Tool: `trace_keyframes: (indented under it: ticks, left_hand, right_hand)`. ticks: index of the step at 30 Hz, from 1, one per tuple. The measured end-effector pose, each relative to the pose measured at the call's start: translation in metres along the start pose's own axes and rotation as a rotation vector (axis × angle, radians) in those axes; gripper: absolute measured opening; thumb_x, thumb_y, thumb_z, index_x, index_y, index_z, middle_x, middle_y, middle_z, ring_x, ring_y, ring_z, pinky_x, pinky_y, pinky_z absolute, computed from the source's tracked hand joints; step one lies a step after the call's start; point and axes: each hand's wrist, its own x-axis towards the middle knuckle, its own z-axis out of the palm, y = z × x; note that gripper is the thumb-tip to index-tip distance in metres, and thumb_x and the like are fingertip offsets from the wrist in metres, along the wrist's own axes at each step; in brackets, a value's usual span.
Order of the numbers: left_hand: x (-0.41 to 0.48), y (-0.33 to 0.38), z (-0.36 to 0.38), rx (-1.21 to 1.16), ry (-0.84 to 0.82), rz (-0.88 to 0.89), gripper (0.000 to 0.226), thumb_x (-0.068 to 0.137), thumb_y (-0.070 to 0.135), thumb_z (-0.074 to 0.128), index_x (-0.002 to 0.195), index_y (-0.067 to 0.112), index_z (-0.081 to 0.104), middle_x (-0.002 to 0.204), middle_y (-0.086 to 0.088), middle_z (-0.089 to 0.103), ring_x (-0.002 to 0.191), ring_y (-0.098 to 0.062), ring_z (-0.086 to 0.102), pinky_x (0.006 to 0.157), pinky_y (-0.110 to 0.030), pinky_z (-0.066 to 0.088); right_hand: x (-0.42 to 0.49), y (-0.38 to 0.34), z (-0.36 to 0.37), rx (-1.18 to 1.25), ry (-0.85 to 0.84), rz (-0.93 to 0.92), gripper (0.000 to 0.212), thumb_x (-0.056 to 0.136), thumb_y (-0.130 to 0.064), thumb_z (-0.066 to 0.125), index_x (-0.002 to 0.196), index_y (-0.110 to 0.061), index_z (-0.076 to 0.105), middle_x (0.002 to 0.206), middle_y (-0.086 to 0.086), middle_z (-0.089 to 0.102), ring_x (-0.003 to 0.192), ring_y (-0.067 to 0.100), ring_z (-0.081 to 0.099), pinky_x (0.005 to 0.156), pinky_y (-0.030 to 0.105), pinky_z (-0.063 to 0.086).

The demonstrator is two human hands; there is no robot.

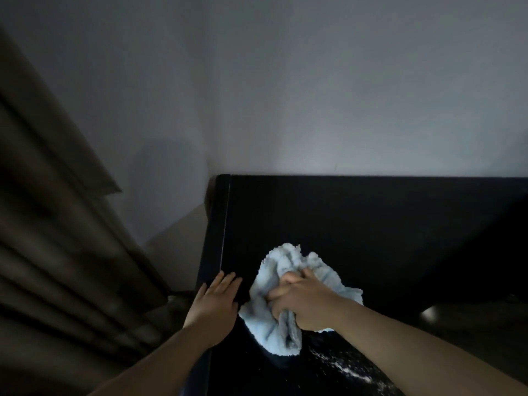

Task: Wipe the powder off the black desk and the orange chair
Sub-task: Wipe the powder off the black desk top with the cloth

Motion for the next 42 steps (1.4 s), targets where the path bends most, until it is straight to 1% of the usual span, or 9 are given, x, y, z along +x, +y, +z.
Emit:
trace_keyframes:
  ticks: [6,9,12,23,25,28,32,39,42]
  left_hand:
    - [-0.035,0.008,-0.005,-0.126,0.119,-0.141,0.056,0.098,0.021,0.031,0.151,0.025,0.013,0.158,0.009,0.008,0.146,-0.010,0.001,0.117,-0.030,0.011]
    - [-0.046,0.004,-0.006,-0.182,0.116,-0.207,0.055,0.097,0.018,0.031,0.150,0.022,0.017,0.157,0.005,0.015,0.145,-0.011,0.010,0.116,-0.029,0.017]
    - [-0.056,-0.001,0.000,-0.223,0.091,-0.229,0.052,0.095,0.019,0.035,0.146,0.023,0.026,0.153,0.005,0.026,0.142,-0.012,0.021,0.113,-0.029,0.023]
    - [-0.074,-0.020,0.005,-0.269,0.053,-0.205,0.066,0.088,0.003,0.032,0.150,0.022,0.017,0.158,0.006,0.013,0.145,-0.008,0.009,0.116,-0.024,0.012]
    - [-0.079,-0.024,0.002,-0.290,0.068,-0.225,0.063,0.090,0.004,0.033,0.150,0.020,0.019,0.157,0.003,0.016,0.144,-0.010,0.012,0.115,-0.023,0.014]
    - [-0.085,-0.034,0.000,-0.296,0.100,-0.253,0.049,0.097,0.019,0.039,0.146,0.015,0.028,0.152,-0.001,0.029,0.139,-0.013,0.028,0.111,-0.025,0.024]
    - [-0.100,-0.042,0.002,-0.329,0.130,-0.339,0.054,0.094,0.018,0.040,0.146,0.024,0.028,0.152,0.008,0.029,0.136,-0.012,0.034,0.106,-0.026,0.033]
    - [-0.108,-0.033,0.004,-0.358,0.138,-0.344,0.065,0.087,0.007,0.037,0.148,0.025,0.025,0.155,0.008,0.023,0.138,-0.014,0.031,0.106,-0.024,0.029]
    - [-0.108,-0.025,0.009,-0.407,0.182,-0.324,0.062,0.086,0.006,0.037,0.144,0.025,0.032,0.152,0.007,0.031,0.134,-0.016,0.038,0.104,-0.025,0.032]
  right_hand:
    - [-0.021,-0.001,-0.026,0.017,0.062,0.057,0.033,0.085,-0.010,0.045,0.107,-0.029,0.060,0.125,-0.014,0.053,0.119,0.016,0.034,0.101,0.043,0.025]
    - [0.001,-0.015,-0.033,0.057,0.207,0.059,0.049,0.082,-0.007,0.046,0.123,-0.034,0.051,0.145,-0.015,0.035,0.129,0.018,0.025,0.101,0.044,0.023]
    - [0.027,-0.034,-0.021,0.014,0.072,0.052,0.067,0.083,-0.005,0.045,0.137,-0.042,0.035,0.155,-0.015,0.016,0.138,0.023,0.011,0.106,0.048,0.018]
    - [-0.005,-0.037,-0.022,-0.210,-0.235,-0.069,0.024,0.090,-0.020,0.044,0.103,-0.031,0.062,0.119,-0.006,0.054,0.113,0.018,0.027,0.103,0.049,0.015]
    - [0.012,-0.056,-0.022,-0.185,-0.107,0.036,0.023,0.090,-0.025,0.048,0.107,-0.027,0.063,0.125,0.002,0.051,0.124,0.025,0.028,0.104,0.050,0.014]
    - [0.034,-0.101,-0.010,-0.298,0.359,0.294,0.027,0.081,-0.041,0.060,0.100,-0.024,0.068,0.115,-0.004,0.062,0.117,0.018,0.049,0.098,0.042,0.029]
    - [0.021,-0.119,0.032,-0.052,-0.003,-0.013,0.045,0.090,-0.025,0.050,0.130,-0.043,0.041,0.142,-0.011,0.028,0.132,0.027,0.018,0.104,0.057,0.013]
    - [-0.015,-0.078,0.007,-0.086,0.071,0.315,0.024,0.091,-0.033,0.046,0.114,-0.032,0.051,0.126,-0.007,0.049,0.123,0.022,0.038,0.097,0.040,0.028]
    - [-0.012,-0.095,0.003,-0.103,0.365,0.396,0.038,0.083,-0.032,0.053,0.121,-0.028,0.051,0.125,-0.004,0.052,0.116,0.029,0.044,0.088,0.040,0.036]
